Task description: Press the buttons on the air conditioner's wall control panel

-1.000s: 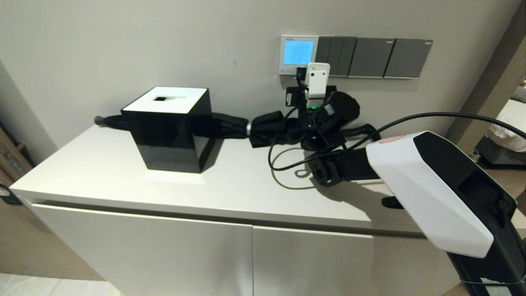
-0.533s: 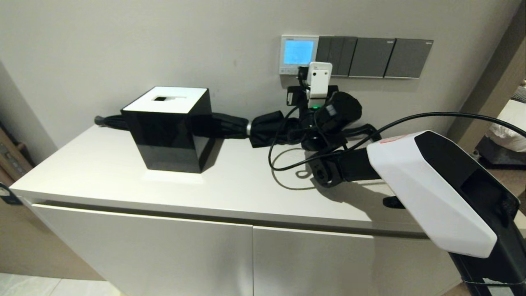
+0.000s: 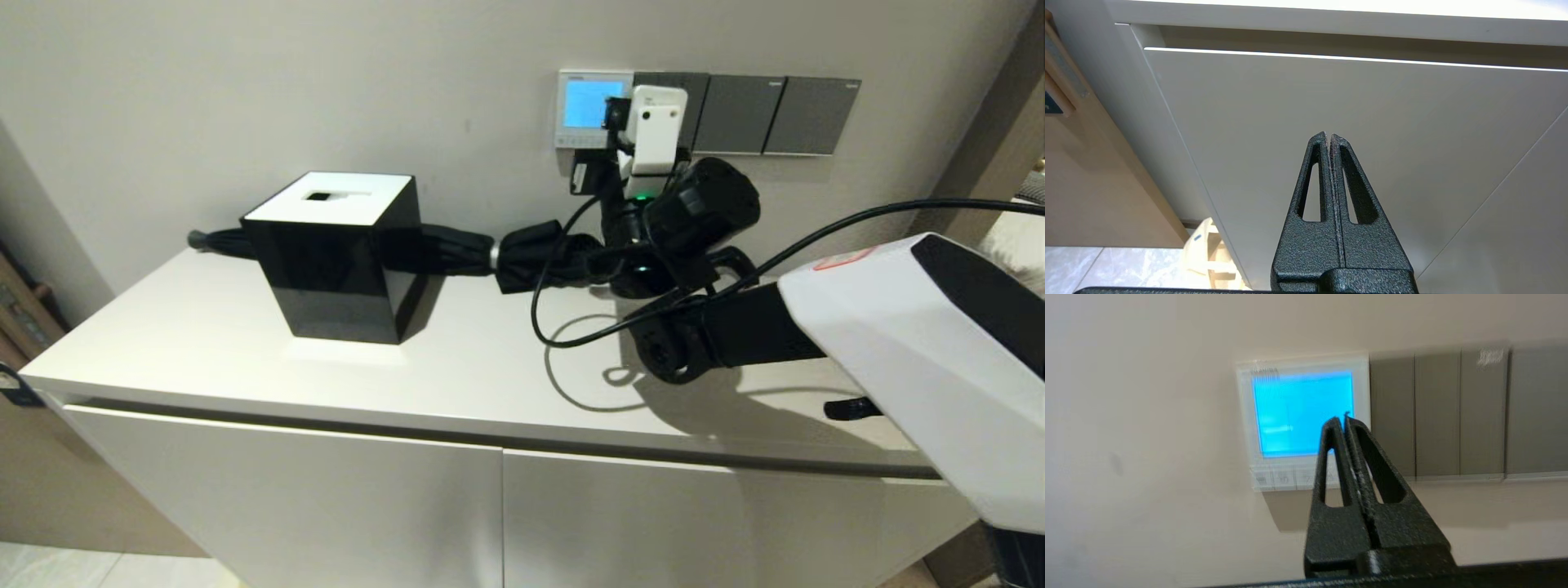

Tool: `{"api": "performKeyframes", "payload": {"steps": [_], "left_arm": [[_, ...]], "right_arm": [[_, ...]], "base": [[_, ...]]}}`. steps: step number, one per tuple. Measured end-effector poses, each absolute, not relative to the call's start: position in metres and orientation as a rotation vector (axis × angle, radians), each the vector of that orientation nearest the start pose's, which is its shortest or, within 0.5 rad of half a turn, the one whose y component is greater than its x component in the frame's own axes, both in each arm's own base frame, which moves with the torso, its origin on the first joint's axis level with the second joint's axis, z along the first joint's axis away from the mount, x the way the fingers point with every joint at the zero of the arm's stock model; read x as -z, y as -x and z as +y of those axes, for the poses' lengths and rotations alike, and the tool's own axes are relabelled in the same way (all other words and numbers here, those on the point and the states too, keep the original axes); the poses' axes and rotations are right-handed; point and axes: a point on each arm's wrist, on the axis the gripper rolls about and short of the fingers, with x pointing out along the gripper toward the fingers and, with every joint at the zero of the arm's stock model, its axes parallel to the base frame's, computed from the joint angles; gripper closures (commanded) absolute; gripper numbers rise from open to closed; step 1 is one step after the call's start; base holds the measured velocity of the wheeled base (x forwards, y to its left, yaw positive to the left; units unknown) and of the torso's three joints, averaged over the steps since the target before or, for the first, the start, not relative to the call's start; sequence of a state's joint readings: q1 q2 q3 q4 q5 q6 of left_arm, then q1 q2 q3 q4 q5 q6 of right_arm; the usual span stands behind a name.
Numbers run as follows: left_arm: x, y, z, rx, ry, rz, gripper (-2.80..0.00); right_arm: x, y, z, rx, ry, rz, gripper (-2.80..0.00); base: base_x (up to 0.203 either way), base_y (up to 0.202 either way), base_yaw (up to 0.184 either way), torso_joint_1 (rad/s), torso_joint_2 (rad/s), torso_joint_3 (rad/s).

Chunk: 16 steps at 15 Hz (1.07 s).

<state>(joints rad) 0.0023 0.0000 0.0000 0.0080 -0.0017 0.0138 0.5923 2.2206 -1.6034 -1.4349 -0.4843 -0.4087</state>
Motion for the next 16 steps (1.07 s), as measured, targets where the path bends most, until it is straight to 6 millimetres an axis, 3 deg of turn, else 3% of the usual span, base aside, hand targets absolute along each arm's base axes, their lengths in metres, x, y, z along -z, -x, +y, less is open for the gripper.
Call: {"api": "performKeyframes", "payload": {"steps": [4, 9, 13, 16], "left_arm": [[-0.075, 0.023, 0.0, -0.001, -0.013, 0.008, 0.0], [-0.075, 0.023, 0.0, -0.001, -0.013, 0.008, 0.0], [-0.075, 0.023, 0.0, -0.001, -0.014, 0.008, 0.0], [-0.075, 0.023, 0.0, -0.002, -0.013, 0.007, 0.0]], "right_arm": [[-0.305, -0.328, 0.224, 0.028, -0.043, -0.695, 0.0], [-0.349, -0.272, 0.191, 0.064, -0.067, -0.662, 0.0], [-0.35, -0.243, 0.165, 0.077, -0.049, -0.634, 0.0], [-0.339, -0.228, 0.148, 0.095, -0.017, -0.588, 0.0]], "base": [[0.0, 0.0, 0.0, 0.0, 0.0, 0.0], [0.0, 0.0, 0.0, 0.0, 0.0, 0.0], [0.0, 0.0, 0.0, 0.0, 0.0, 0.0], [0.0, 0.0, 0.0, 0.0, 0.0, 0.0]]}}
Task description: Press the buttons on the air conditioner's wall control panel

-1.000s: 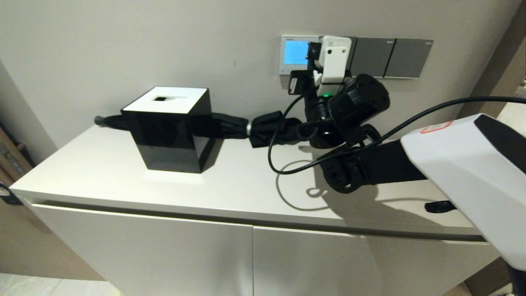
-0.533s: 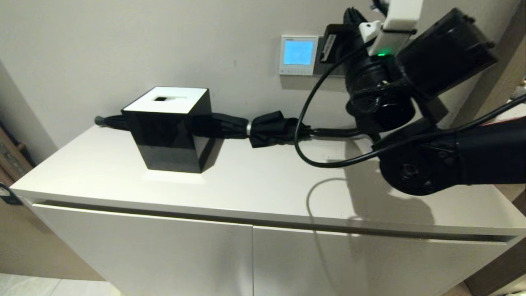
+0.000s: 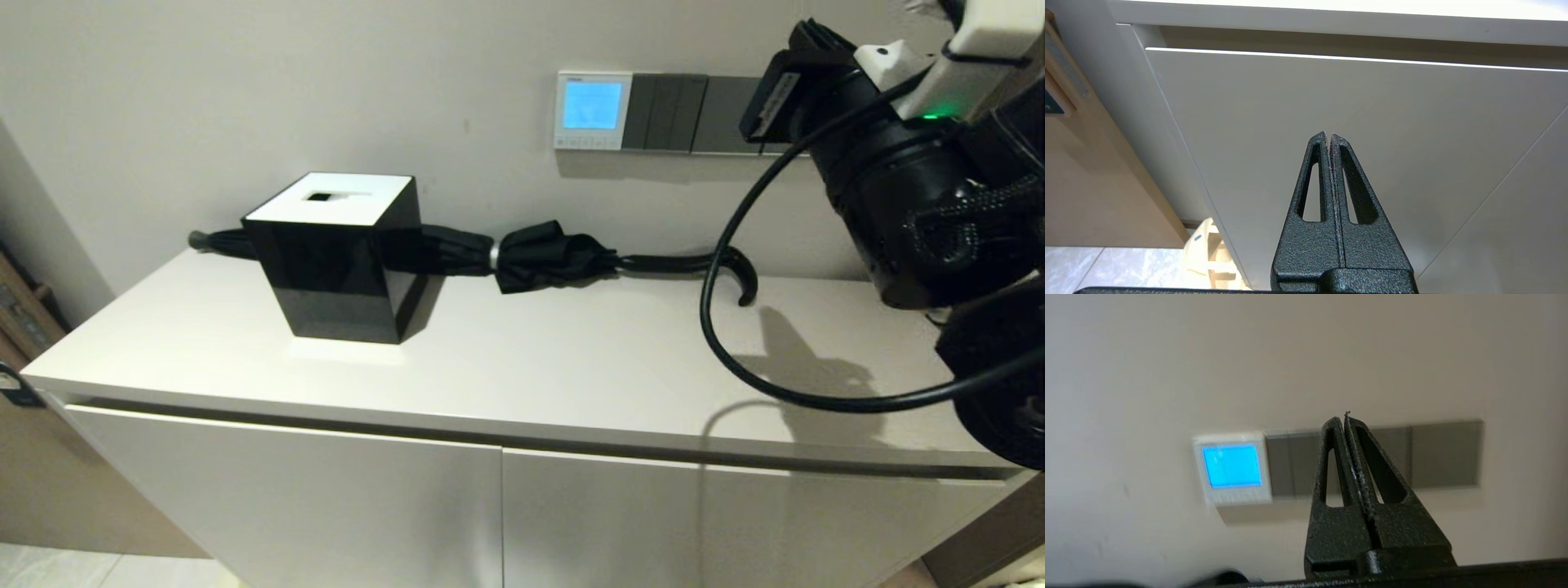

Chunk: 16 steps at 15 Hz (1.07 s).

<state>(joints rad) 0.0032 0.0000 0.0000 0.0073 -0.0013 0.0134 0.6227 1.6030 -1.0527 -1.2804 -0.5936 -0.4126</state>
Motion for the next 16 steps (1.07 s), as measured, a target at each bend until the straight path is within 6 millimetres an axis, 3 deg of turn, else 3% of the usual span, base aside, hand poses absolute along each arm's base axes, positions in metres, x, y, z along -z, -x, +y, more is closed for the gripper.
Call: {"api": "performKeyframes", "payload": {"steps": [7, 13, 16], "left_arm": [[-0.075, 0.023, 0.0, -0.001, -0.013, 0.007, 0.0], [-0.075, 0.023, 0.0, -0.001, -0.013, 0.008, 0.0], [-0.075, 0.023, 0.0, -0.001, -0.013, 0.007, 0.0]], "right_arm": [[-0.346, -0.186, 0.114, 0.19, -0.043, -0.55, 0.0], [-0.345, -0.179, 0.108, 0.219, -0.047, -0.529, 0.0], [-0.351, -0.167, 0.099, 0.264, -0.052, -0.498, 0.0]], "base": [[0.0, 0.0, 0.0, 0.0, 0.0, 0.0], [0.0, 0.0, 0.0, 0.0, 0.0, 0.0], [0.0, 0.0, 0.0, 0.0, 0.0, 0.0]]}}
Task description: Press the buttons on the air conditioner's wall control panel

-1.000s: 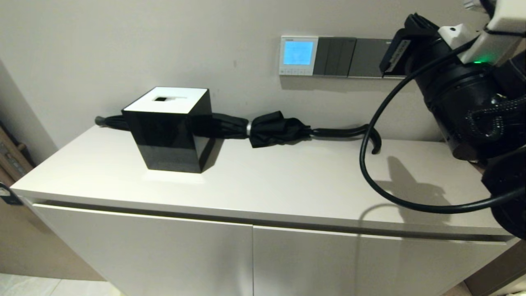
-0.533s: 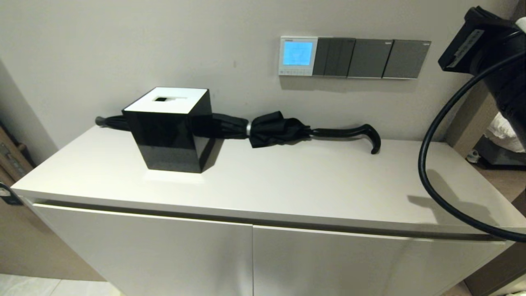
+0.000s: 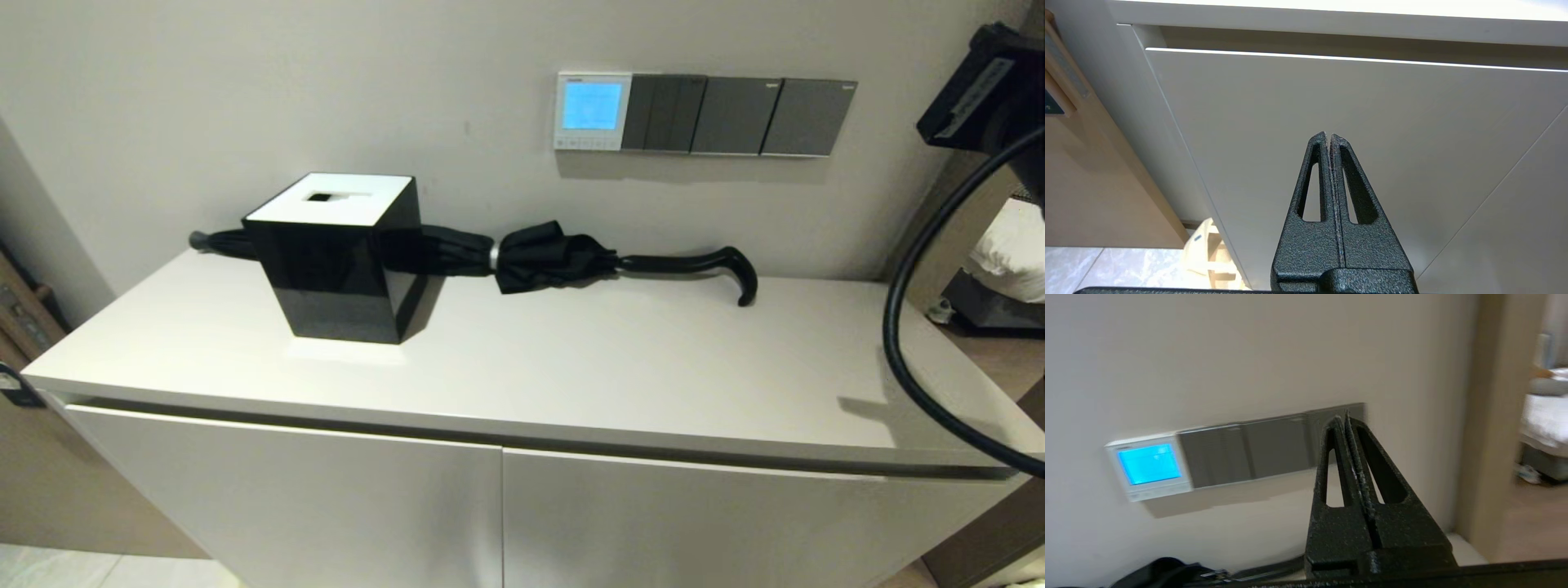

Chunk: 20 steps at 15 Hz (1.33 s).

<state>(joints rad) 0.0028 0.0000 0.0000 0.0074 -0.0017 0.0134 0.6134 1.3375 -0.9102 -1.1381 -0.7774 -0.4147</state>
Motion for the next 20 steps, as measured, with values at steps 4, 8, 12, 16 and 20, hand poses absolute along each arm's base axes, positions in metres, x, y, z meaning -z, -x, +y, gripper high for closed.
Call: {"api": "performKeyframes", "payload": {"steps": [4, 8, 12, 16, 20], "left_arm": [[-0.075, 0.023, 0.0, -0.001, -0.014, 0.008, 0.0], [-0.075, 0.023, 0.0, -0.001, -0.014, 0.008, 0.0], [-0.075, 0.023, 0.0, -0.001, -0.013, 0.008, 0.0], [-0.075, 0.023, 0.0, -0.001, -0.014, 0.008, 0.0], [-0.075, 0.023, 0.0, -0.001, -0.014, 0.007, 0.0]], "right_arm": [[-0.363, -0.138, 0.074, 0.301, -0.04, -0.48, 0.0], [-0.368, -0.107, 0.036, 0.439, -0.013, -0.475, 0.0], [-0.364, -0.055, -0.003, 0.643, 0.053, -0.48, 0.0], [-0.337, 0.012, -0.015, 0.752, 0.192, -0.421, 0.0], [-0.259, 0.009, -0.012, 0.566, 0.204, -0.238, 0.0]], "base": [[0.0, 0.0, 0.0, 0.0, 0.0, 0.0], [0.0, 0.0, 0.0, 0.0, 0.0, 0.0], [0.0, 0.0, 0.0, 0.0, 0.0, 0.0], [0.0, 0.0, 0.0, 0.0, 0.0, 0.0], [0.0, 0.0, 0.0, 0.0, 0.0, 0.0]]}}
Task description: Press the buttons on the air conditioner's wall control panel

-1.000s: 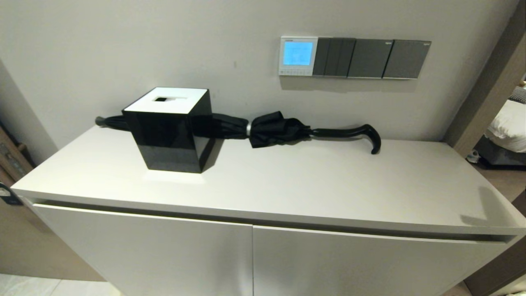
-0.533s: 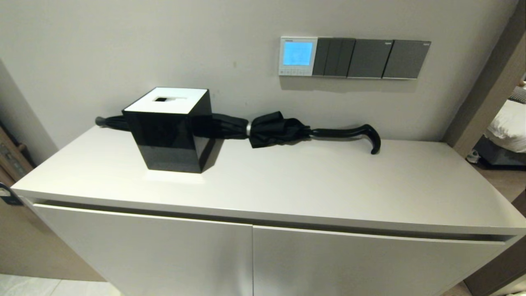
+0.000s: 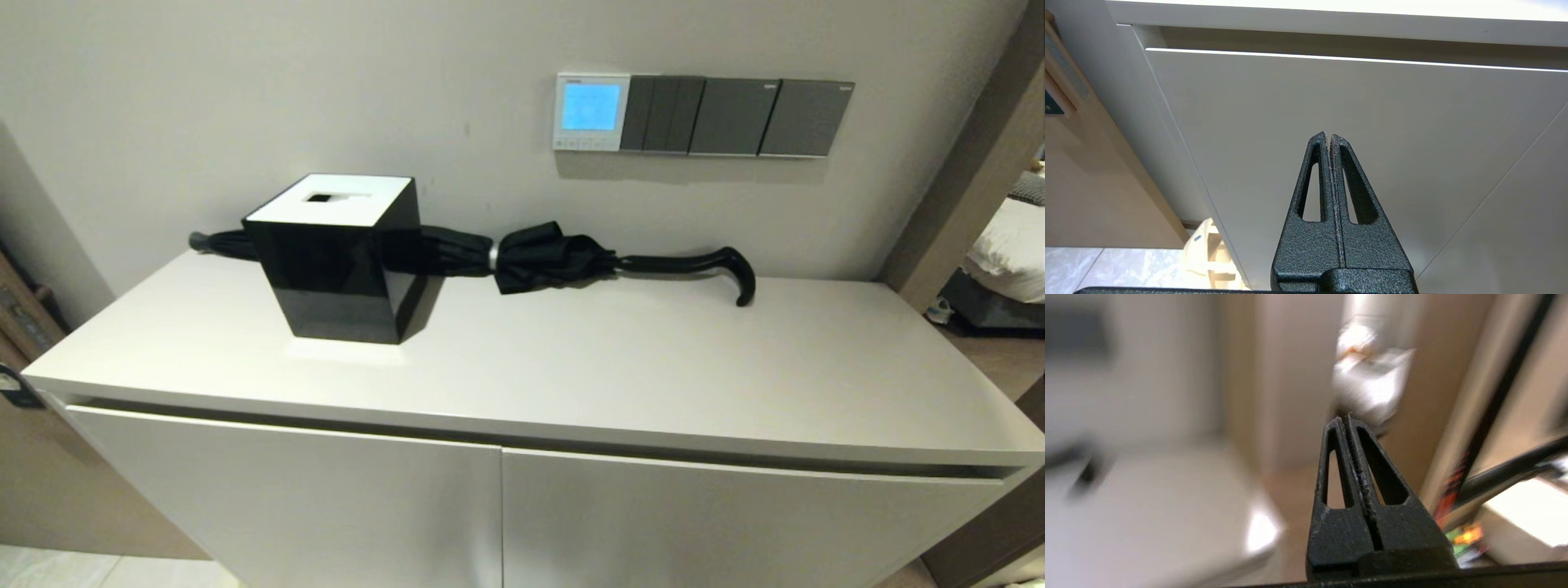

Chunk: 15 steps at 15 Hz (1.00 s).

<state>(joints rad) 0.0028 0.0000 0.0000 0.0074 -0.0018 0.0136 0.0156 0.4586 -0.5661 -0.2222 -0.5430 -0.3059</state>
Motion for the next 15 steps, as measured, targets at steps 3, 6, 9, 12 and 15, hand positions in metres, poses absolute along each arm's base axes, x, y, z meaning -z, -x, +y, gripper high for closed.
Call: {"api": "performKeyframes", "payload": {"steps": [3, 6, 9, 12, 15], "left_arm": [[-0.075, 0.023, 0.0, -0.001, -0.013, 0.008, 0.0], [-0.075, 0.023, 0.0, -0.001, -0.013, 0.007, 0.0], [-0.075, 0.023, 0.0, -0.001, -0.014, 0.007, 0.0], [-0.075, 0.023, 0.0, -0.001, -0.014, 0.007, 0.0], [-0.075, 0.023, 0.0, -0.002, -0.014, 0.007, 0.0]], "right_arm": [[-0.195, -0.005, -0.01, 0.46, 0.132, -0.093, 0.0], [-0.156, -0.004, -0.009, 0.452, 0.121, -0.024, 0.0], [-0.132, 0.002, -0.008, 0.375, 0.058, -0.03, 0.0], [-0.114, 0.002, -0.006, 0.309, 0.0, -0.029, 0.0], [-0.109, 0.007, -0.005, 0.258, -0.004, -0.095, 0.0]], "base": [[0.0, 0.0, 0.0, 0.0, 0.0, 0.0], [0.0, 0.0, 0.0, 0.0, 0.0, 0.0], [0.0, 0.0, 0.0, 0.0, 0.0, 0.0], [0.0, 0.0, 0.0, 0.0, 0.0, 0.0], [0.0, 0.0, 0.0, 0.0, 0.0, 0.0]]}}
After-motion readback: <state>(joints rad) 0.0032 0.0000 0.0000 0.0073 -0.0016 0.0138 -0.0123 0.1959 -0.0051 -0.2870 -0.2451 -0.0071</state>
